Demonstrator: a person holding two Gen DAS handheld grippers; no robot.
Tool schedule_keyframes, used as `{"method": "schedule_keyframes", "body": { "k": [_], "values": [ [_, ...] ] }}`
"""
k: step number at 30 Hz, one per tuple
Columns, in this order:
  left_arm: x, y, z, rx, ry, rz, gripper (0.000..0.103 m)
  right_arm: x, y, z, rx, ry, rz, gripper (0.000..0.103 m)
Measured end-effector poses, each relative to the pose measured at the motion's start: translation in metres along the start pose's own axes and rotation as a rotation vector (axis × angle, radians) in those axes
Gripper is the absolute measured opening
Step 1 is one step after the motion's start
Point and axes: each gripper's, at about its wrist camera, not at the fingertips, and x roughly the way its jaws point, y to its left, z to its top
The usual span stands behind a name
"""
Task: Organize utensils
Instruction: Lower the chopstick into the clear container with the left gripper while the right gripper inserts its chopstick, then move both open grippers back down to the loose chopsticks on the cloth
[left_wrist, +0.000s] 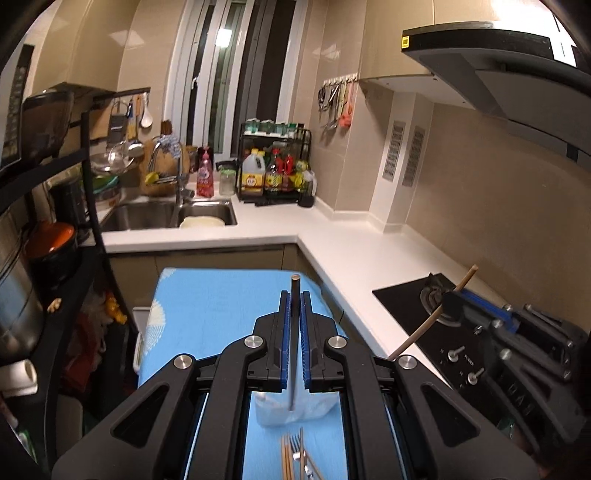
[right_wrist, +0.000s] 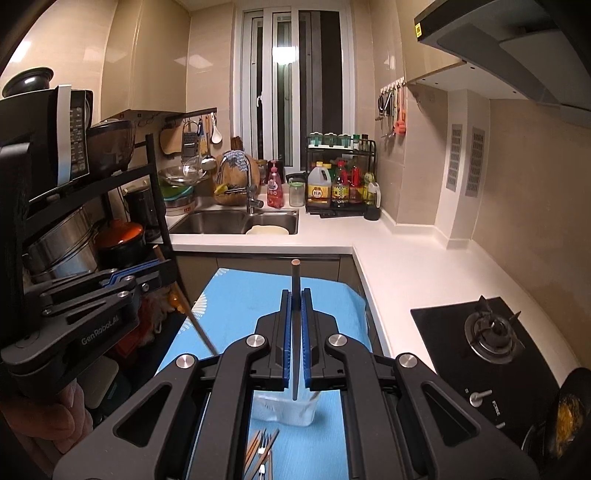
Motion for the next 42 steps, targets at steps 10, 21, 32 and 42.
{"method": "schedule_keyframes", "body": {
  "k": [10, 21, 32, 42],
  "values": [
    [0.081, 0.005, -0.021, 0.02, 0.086, 0.01, 0.005, 0.075, -0.012, -0.024, 0.002, 0.077, -0.007, 0.005],
    [0.127, 0.014, -0.059, 0.008, 0.239, -0.016, 0.005, 0.117, -0.014, -0.058, 0.013, 0.199, 0.01, 0.014],
    [0.062, 0.016, -0.048, -0.003, 0.116, -0.005, 0.018, 0.053, -0.02, -0.058, 0.03, 0.104, 0.019, 0.028],
    [-0.005, 0.011, -0.129, -0.007, 0.106, -0.041, 0.018, -0.018, -0.014, -0.127, 0.049, 0.073, 0.027, 0.028]
  ]
}}
